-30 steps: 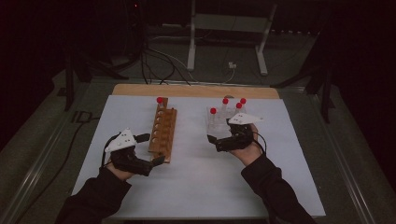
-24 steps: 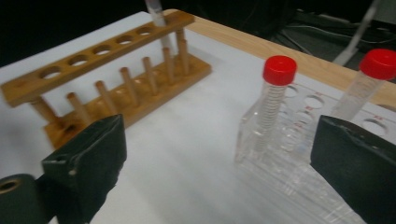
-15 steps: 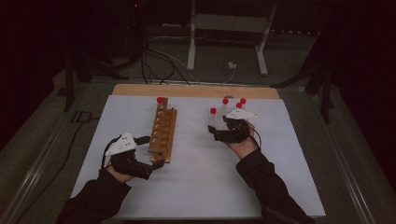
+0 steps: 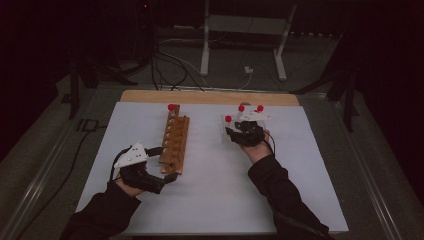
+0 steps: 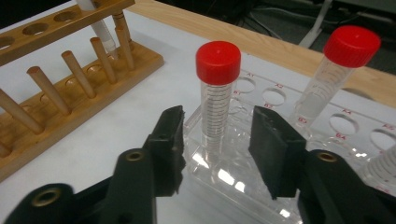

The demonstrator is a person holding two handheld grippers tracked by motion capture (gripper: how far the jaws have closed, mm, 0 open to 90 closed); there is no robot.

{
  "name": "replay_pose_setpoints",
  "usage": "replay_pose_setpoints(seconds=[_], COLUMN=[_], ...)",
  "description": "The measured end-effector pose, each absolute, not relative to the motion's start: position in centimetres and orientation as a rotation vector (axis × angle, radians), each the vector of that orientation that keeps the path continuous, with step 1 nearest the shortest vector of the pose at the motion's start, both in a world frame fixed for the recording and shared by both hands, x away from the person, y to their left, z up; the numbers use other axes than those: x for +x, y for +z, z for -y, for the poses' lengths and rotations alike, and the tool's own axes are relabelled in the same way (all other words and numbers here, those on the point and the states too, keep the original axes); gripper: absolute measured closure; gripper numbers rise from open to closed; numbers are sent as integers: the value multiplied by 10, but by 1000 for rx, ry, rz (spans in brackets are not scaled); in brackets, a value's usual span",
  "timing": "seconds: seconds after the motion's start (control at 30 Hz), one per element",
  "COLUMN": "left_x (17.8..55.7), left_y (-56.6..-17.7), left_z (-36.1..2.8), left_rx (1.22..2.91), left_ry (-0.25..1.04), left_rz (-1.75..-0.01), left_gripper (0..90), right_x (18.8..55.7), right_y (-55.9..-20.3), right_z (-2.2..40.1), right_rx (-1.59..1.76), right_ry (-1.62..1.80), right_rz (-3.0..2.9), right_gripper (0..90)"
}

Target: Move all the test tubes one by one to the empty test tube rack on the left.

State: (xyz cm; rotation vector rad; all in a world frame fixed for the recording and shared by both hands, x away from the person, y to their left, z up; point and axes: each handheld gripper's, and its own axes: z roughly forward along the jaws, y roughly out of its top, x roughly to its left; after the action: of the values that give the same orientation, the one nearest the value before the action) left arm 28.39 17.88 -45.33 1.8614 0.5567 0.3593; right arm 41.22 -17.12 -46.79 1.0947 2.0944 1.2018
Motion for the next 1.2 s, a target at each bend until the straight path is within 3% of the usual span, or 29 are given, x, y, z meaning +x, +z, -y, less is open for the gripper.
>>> replay_pose_setpoints(seconds=[0.6,1.2], left_x=[284,285], left_y=[-453,-454], left_z=[-180,-181], left_rx=[1868,1865], left_ry=[351,340], left_rz=[-546,-548], left_gripper=[12,12], right_x=[426,424], right_y=[-472,-467], right_z=[161,158], right_rx=[1084,1054], right_ry=[1179,1136], right_rz=[-2119,-2114], right_gripper=[734,750])
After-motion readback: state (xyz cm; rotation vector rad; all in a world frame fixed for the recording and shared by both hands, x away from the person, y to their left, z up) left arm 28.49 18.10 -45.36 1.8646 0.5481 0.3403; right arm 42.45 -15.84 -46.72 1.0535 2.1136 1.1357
